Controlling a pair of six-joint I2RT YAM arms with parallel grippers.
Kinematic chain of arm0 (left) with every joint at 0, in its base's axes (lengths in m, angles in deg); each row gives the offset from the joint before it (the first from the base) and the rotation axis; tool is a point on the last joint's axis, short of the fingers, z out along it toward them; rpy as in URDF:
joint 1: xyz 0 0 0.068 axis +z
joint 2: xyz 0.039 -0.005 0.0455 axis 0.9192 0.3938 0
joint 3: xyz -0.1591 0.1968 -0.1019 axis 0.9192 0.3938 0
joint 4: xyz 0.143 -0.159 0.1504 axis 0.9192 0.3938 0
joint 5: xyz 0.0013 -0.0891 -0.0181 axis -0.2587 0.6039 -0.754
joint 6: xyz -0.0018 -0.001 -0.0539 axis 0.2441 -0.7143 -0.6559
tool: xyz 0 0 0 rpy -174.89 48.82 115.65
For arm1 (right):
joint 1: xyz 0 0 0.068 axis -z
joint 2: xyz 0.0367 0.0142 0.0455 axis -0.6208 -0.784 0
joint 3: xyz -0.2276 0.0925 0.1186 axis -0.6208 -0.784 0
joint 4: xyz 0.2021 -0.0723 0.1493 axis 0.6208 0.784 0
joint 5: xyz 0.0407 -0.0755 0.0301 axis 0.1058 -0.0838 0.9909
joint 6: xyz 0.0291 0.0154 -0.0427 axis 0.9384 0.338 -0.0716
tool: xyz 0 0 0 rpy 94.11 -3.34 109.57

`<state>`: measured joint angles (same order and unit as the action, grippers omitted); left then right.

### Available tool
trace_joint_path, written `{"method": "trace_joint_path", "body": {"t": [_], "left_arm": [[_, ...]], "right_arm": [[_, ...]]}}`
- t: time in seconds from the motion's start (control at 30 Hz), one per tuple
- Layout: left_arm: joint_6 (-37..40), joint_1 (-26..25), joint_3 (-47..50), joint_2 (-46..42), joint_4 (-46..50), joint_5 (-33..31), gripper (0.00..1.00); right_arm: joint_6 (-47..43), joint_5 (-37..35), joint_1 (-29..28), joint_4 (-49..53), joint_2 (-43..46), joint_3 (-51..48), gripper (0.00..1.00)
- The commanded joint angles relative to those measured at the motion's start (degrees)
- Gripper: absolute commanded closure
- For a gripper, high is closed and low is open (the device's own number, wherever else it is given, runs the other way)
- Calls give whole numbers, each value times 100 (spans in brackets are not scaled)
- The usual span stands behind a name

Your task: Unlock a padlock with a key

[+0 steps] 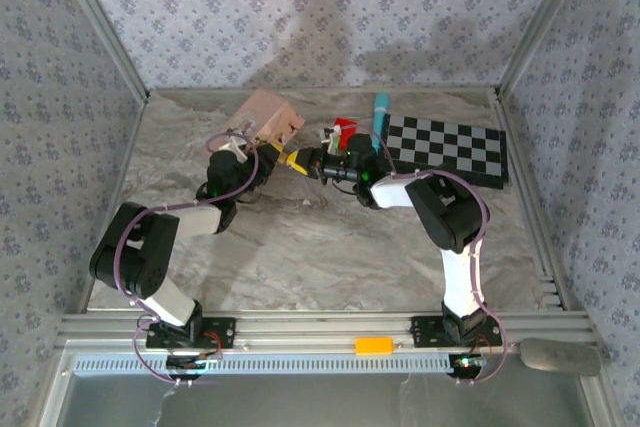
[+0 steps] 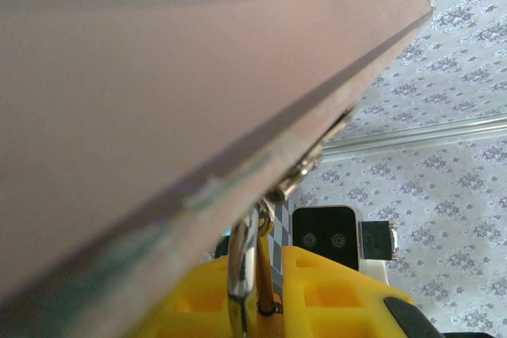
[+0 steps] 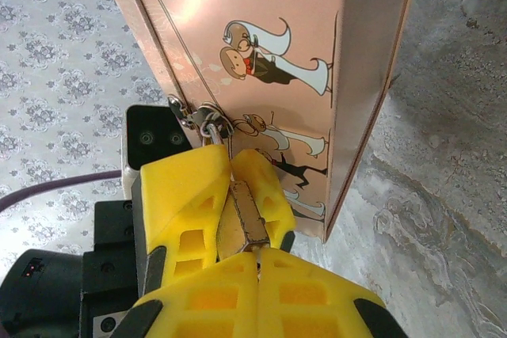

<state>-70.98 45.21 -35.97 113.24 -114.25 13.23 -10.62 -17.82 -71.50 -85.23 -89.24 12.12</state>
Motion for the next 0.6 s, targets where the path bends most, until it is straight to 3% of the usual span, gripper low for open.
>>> {"method": "trace_joint_path", "body": {"t": [0.0,0.23,0.57], "left_arm": [[-57,-265,-88,-76,-705,1080,100],[79,-235,-71,-196,-320,693,100],[131,-199,-84,-77,-98,-257,100]], "right_arm": [[-302,-367,19,282,-105,208,100],[-407,-452,69,97,38,-28,100],[-398,-487,126,-324,306,-661,79]]}}
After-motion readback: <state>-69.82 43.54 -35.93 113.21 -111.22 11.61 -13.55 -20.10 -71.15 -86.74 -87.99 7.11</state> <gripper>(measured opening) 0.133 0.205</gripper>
